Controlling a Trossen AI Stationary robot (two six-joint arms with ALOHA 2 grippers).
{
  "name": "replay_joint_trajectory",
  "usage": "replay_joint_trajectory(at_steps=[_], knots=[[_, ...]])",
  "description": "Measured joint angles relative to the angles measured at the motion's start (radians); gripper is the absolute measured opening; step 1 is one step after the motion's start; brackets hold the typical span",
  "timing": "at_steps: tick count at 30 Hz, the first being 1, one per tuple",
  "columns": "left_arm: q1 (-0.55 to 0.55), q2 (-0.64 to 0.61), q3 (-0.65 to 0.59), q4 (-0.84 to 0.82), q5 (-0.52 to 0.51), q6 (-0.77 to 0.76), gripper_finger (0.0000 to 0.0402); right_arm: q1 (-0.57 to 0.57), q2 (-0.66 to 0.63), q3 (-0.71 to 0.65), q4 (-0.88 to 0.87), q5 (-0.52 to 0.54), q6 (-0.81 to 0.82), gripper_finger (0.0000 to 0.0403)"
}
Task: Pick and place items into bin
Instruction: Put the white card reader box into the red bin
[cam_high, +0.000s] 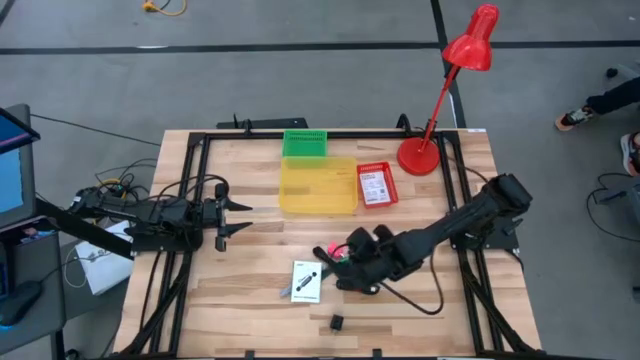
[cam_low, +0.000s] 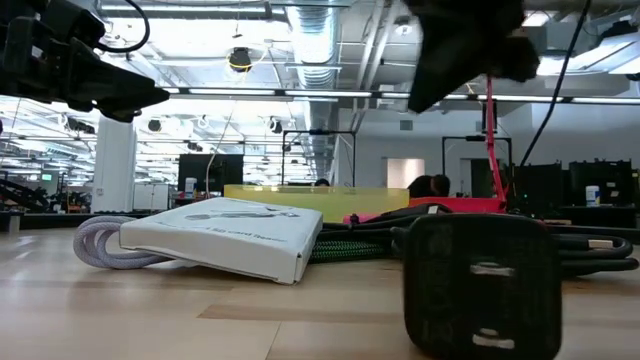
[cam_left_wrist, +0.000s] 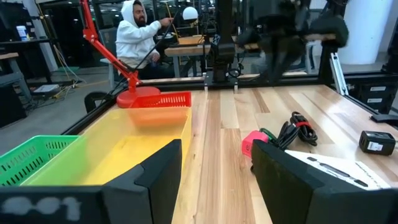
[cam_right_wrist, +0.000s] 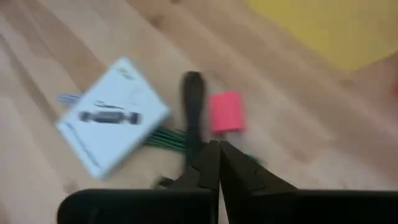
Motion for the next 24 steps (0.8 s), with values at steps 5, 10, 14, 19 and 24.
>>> replay_joint_trajectory(at_steps=[5,10,14,19,24], knots=[[0.000,0.000,0.000,0.000,0.000,-0.008,0.0185,0.038,-0.075,0.000,-0.143,0.109,-0.127,0.0000],[0.000,0.000,0.000,0.000,0.000,-0.005,0.0185,0.079,-0.177,-0.044,-0.209,0.238,-0.297,0.0000],[0.000,0.000,0.000,0.000,0.000,0.006,0.0185,0.110,-0.291,-0.149,-0.188,0.283,-0.402,0.0000],[0.000,0.000,0.000,0.000,0.000,0.127,0.0185,0.149,-0.479,-0.362,-0.107,0.291,-0.401,0.0000],[0.000,0.000,0.000,0.000,0.000,0.088,0.0185,0.170,-0.663,-0.582,0.069,0.297,-0.353,0.0000]])
